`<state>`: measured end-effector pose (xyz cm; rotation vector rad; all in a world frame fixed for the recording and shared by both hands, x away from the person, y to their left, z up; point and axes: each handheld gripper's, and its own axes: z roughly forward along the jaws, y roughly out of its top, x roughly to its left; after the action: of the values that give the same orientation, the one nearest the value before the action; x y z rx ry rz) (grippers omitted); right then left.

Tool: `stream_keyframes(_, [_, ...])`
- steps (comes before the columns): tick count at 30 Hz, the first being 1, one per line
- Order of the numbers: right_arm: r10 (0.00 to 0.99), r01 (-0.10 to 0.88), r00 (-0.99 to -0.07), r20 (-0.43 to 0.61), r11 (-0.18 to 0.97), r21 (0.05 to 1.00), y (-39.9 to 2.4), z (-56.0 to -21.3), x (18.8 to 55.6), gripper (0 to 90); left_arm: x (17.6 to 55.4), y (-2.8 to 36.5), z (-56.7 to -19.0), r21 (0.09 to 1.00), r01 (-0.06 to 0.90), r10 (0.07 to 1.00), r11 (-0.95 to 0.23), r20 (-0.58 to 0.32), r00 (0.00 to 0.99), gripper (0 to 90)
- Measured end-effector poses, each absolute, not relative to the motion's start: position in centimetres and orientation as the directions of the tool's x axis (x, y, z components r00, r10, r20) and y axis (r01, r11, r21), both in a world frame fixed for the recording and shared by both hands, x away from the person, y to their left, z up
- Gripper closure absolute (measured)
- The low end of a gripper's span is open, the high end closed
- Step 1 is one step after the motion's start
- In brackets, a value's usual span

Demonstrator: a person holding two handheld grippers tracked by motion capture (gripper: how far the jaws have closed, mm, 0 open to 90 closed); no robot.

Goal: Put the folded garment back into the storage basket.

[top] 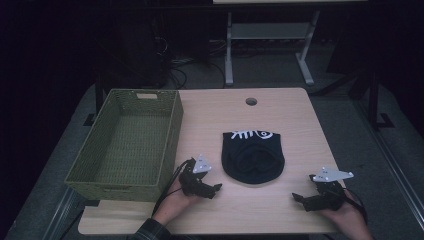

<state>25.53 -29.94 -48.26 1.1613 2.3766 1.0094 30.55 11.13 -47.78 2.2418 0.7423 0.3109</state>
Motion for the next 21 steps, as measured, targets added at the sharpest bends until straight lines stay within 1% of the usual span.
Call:
stream_keyframes(3, [0.781,0.564,-0.623,0.030,0.422,0.710,-29.9,-48.2,25.5,6.0,30.5,11.1,-47.8,0.721,0.417,0.600,-0.553,-0.002,0.800,11.9])
stream_keyframes(4, [0.780,0.565,-0.625,0.032,0.423,0.709,-29.8,-48.1,25.5,11.7,30.5,11.1,-47.8,0.720,0.417,0.601,-0.554,-0.001,0.799,11.8])
stream_keyframes(5, [0.780,0.565,-0.625,0.032,0.423,0.709,-29.8,-48.1,25.5,11.7,30.5,11.1,-47.8,0.720,0.417,0.601,-0.554,-0.001,0.799,11.8])
stream_keyframes(6, [0.778,0.560,-0.627,0.032,0.423,0.713,-29.8,-48.0,25.5,16.2,30.5,11.1,-47.8,0.720,0.417,0.601,-0.554,-0.001,0.799,11.8])
stream_keyframes(8, [0.776,0.561,-0.629,0.036,0.422,0.712,-29.8,-47.9,25.5,20.5,30.5,11.1,-47.8,0.721,0.418,0.602,-0.553,-0.002,0.799,11.9])
stream_keyframes(9, [0.776,0.564,-0.630,0.039,0.423,0.709,-29.9,-47.7,25.6,28.6,30.5,11.1,-47.8,0.721,0.420,0.604,-0.552,-0.002,0.797,11.9])
stream_keyframes(10, [0.776,0.564,-0.630,0.039,0.423,0.709,-29.9,-47.7,25.6,28.6,30.5,11.1,-47.8,0.721,0.420,0.604,-0.552,-0.002,0.797,11.9])
stream_keyframes(13, [0.781,0.564,-0.623,0.036,0.417,0.712,-29.8,-47.1,25.6,38.4,30.4,11.1,-47.8,0.722,0.421,0.605,-0.549,-0.004,0.796,11.9])
stream_keyframes(14, [0.779,0.549,-0.627,0.029,0.415,0.725,-29.8,-46.6,25.7,48.3,30.3,11.2,-47.8,0.718,0.419,0.600,-0.556,-0.002,0.800,11.9])
stream_keyframes(16, [0.779,0.546,-0.626,0.031,0.410,0.731,-29.8,-46.3,26.0,55.0,30.3,11.2,-47.8,0.718,0.419,0.600,-0.556,-0.003,0.800,12.0])
stream_keyframes(17, [0.782,0.545,-0.623,0.027,0.409,0.732,-29.8,-46.2,26.1,59.9,30.2,11.2,-47.8,0.717,0.421,0.601,-0.555,-0.004,0.800,12.0])
stream_keyframes(18, [0.782,0.545,-0.623,0.027,0.409,0.732,-29.8,-46.2,26.1,59.9,30.2,11.2,-47.8,0.718,0.420,0.600,-0.555,-0.004,0.800,12.0])
stream_keyframes(19, [0.782,0.547,-0.622,0.028,0.409,0.730,-29.9,-46.1,26.4,63.7,30.2,11.2,-47.8,0.717,0.420,0.600,-0.556,-0.004,0.800,11.9])
stream_keyframes(20, [0.780,0.554,-0.624,0.038,0.408,0.726,-29.9,-46.0,26.8,70.2,30.2,11.2,-47.8,0.717,0.420,0.600,-0.556,-0.003,0.800,12.0])
stream_keyframes(21, [0.778,0.554,-0.627,0.038,0.411,0.724,-29.9,-45.9,27.0,73.0,30.2,11.2,-47.8,0.717,0.419,0.599,-0.557,-0.003,0.801,12.0])
